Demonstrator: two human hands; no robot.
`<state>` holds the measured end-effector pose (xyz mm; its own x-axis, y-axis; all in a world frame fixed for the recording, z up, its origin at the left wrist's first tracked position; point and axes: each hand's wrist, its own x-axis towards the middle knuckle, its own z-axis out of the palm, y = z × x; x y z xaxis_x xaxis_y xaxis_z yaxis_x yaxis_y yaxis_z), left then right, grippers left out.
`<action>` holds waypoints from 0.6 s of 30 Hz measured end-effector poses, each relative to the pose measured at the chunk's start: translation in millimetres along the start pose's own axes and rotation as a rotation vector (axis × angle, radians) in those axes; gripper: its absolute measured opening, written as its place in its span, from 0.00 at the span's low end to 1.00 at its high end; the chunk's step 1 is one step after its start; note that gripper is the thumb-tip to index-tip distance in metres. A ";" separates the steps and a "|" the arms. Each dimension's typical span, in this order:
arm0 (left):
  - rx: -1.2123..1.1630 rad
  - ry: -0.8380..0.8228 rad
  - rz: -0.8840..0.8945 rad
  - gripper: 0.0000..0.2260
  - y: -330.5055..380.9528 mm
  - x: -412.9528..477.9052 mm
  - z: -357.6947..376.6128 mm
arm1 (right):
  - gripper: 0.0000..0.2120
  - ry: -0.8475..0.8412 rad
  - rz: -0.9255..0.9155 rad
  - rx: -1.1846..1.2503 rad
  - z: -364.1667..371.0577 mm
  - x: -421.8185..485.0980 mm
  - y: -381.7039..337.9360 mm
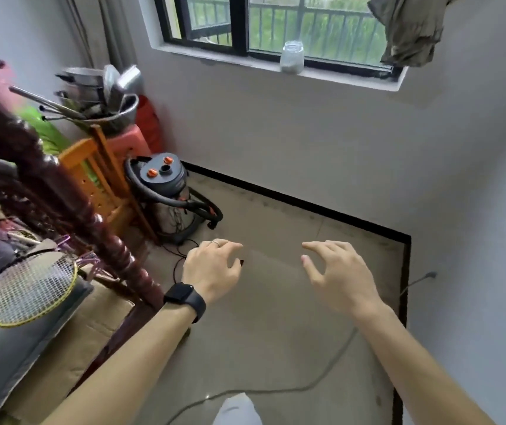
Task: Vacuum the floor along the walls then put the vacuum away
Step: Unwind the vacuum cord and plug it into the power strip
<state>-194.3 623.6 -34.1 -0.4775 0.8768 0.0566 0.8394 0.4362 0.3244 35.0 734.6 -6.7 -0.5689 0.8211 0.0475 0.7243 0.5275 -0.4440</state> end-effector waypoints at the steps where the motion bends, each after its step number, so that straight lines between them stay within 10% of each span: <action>1: -0.009 0.008 -0.025 0.16 -5.7 16.2 0.9 | 0.17 -0.020 -0.026 0.001 2.0 21.9 -1.9; 18: -0.071 0.032 -0.469 0.17 -162.6 299.2 10.1 | 0.17 -0.264 -0.377 -0.048 88.3 394.6 -93.6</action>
<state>-471.1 817.0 -79.4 -0.8095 0.5813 -0.0828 0.5118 0.7676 0.3858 -291.7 990.0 -25.5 -0.8713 0.4895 -0.0346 0.4615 0.7934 -0.3969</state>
